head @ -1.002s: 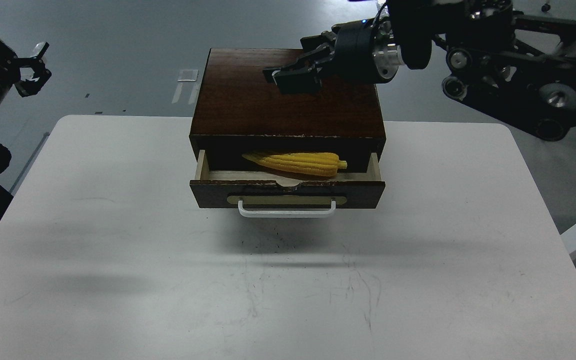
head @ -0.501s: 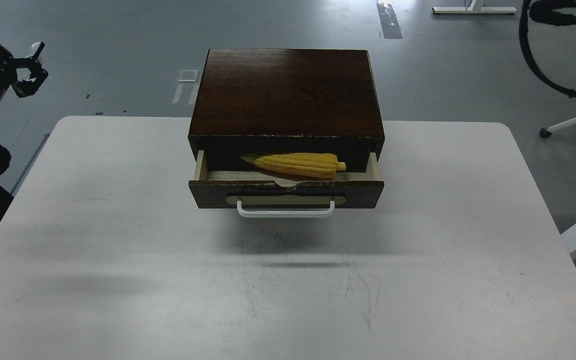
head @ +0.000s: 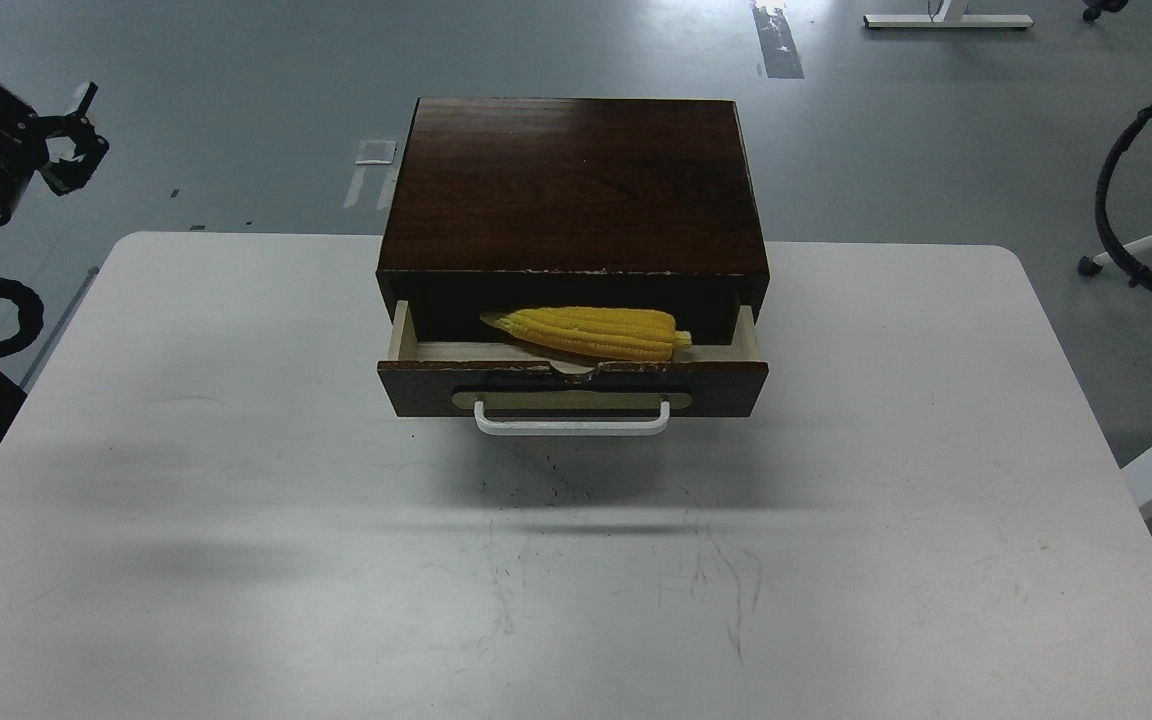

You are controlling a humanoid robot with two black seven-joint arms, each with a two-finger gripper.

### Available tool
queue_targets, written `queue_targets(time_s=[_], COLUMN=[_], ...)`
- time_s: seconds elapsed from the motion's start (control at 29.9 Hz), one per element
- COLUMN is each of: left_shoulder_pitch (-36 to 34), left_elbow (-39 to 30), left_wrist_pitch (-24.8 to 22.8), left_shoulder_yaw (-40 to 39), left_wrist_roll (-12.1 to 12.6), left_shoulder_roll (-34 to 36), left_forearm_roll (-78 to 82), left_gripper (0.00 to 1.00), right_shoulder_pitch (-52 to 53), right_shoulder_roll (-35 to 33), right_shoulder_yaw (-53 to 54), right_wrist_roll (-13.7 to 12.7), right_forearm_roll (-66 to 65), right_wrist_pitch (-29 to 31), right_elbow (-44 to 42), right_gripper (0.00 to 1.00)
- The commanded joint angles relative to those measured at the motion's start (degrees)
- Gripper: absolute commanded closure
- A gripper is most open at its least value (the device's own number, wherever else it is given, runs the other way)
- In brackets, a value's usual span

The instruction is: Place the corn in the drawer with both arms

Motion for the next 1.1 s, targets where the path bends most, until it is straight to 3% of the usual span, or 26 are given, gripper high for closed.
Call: queue_targets(time_s=[0.0,0.47,1.07], left_shoulder_pitch=[0.9,2.9,5.8], left_elbow=[0.2,0.3,0.3], left_wrist_pitch=[0.0,0.0,0.0], left_shoulder_yaw=[0.0,-2.4,-2.5], left_wrist_roll=[0.0,0.0,0.1], left_shoulder_roll=[-0.7,-4.2,-4.2], left_forearm_roll=[0.0,-0.9,-1.4], left_gripper=[0.02,0.02,0.02], right_shoulder_pitch=[-7.1,-19.5,-19.7], right_shoulder_roll=[1.1,10.1,9.2], right_shoulder_yaw=[4.2,12.7,13.1], right_wrist_roll=[0.1,0.5,2.4], right_forearm_roll=[3.1,3.7,3.5], right_wrist_pitch=[0.5,0.5,0.5], right_elbow=[-2.2,-2.5,-3.7], right_gripper=[0.00,0.00,0.00])
